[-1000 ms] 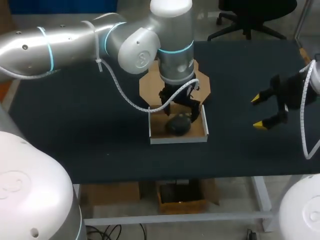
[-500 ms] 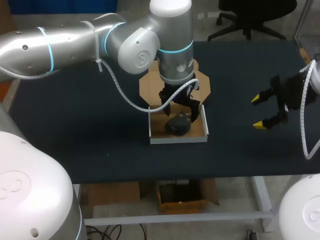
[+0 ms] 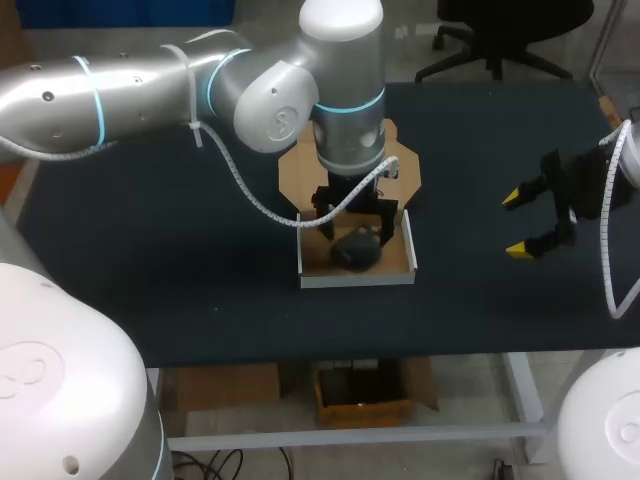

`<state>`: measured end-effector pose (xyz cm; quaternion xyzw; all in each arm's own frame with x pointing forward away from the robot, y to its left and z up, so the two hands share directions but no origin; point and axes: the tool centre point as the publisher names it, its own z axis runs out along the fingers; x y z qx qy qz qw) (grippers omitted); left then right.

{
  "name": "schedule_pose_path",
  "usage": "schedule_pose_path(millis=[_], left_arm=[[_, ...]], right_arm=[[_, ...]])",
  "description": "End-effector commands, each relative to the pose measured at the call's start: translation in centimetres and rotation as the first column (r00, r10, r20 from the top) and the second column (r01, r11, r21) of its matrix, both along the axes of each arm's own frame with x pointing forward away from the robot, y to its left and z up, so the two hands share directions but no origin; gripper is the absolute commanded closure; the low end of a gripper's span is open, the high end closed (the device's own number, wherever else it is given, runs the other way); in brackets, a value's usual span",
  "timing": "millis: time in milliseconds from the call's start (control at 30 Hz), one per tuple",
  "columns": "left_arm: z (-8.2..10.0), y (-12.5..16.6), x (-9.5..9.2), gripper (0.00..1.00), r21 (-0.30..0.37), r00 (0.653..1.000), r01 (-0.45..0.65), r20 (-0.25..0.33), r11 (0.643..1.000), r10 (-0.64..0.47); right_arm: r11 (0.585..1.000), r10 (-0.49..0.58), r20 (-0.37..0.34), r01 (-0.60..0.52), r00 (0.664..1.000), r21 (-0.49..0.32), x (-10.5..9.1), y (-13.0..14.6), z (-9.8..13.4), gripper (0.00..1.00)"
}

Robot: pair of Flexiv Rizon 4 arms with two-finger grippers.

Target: Assemble the packaging by folding the flat box into shape, placing the metal phone stand inside, and closing the box properly

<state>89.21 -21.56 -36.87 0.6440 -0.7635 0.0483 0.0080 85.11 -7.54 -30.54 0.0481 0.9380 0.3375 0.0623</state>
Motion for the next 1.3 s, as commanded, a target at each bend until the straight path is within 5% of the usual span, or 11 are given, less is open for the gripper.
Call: schedule_pose_path(millis=[33,667,1300], left_arm=[[-0.2,-0.2,-0.8,0.0,0.004,1.0,-0.014,0.008,1.0,0.014],[-2.5,-2.4,-3.3,0.0,0.061,0.995,-0.093,-0.019,0.994,0.095],[-3.3,-1.6,-8.0,0.0,0.051,0.983,-0.181,-0.014,0.982,0.182]], right_arm=[[1.0,0.001,0.0,-0.001,1.0,0.002,0.0,-0.1,0.0,0.0],[1.0,0.001,0.0,-0.001,1.0,0.002,0.0,-0.1,0.0,0.0],[1.0,0.001,0.0,-0.001,1.0,0.002,0.0,-0.1,0.0,0.0]])
